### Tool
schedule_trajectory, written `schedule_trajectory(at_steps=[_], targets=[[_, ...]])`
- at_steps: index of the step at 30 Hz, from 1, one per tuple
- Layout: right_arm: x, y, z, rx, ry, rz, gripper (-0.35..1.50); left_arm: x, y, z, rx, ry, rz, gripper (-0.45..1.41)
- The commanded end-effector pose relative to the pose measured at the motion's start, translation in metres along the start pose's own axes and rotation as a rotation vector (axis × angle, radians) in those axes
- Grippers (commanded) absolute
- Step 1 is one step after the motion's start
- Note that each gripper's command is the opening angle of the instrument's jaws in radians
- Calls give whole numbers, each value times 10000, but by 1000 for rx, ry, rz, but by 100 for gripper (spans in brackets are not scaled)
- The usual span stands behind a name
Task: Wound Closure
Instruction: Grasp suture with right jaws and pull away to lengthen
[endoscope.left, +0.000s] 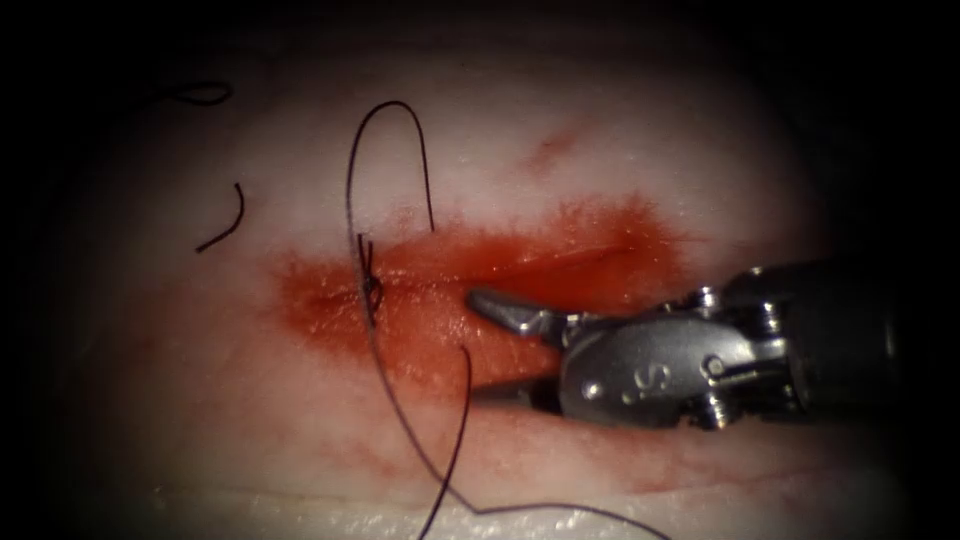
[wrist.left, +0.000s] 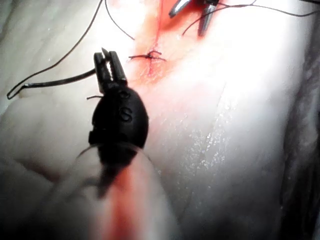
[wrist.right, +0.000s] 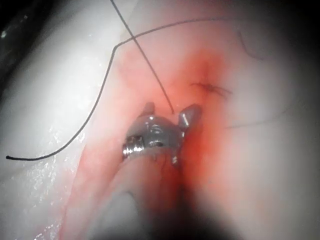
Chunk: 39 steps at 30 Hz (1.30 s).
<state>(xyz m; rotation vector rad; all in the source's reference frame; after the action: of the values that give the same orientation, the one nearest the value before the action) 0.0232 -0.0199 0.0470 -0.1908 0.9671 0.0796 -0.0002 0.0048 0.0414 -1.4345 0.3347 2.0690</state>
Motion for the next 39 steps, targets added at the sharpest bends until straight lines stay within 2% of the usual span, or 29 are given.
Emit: schedule_trajectory(at_steps=[1,2,5,6,12,21,28,31,32,39], targets=[[-4,-9,11,2,6,5,91,-4,3,6,0,1,0,-45],[-5,-10,13,3,8,10,86,-4,2,6,0,1,0,-45],[-3,-13,15,5,13,73,-35,-5,2,6,-2,-1,1,-45],[-2,-14,15,6,13,115,-35,-5,3,6,-2,-1,1,-45],[8,-12,5,2,-1,137,-35,-5,2,6,-2,-1,1,-45],[41,-26,-39,5,-26,158,-35,-5,2,6,-2,-1,1,-45],[93,-55,-79,31,-22,137,-35,-5,2,6,-1,-2,1,-45],[121,-68,-94,41,-19,119,-35,-5,2,7,-1,-2,1,-45],[140,-76,-102,47,-11,109,-35,-5,2,7,-1,-2,1,-45],[191,-102,-113,71,13,79,-35,-5,2,7,-1,-2,1,-45]])
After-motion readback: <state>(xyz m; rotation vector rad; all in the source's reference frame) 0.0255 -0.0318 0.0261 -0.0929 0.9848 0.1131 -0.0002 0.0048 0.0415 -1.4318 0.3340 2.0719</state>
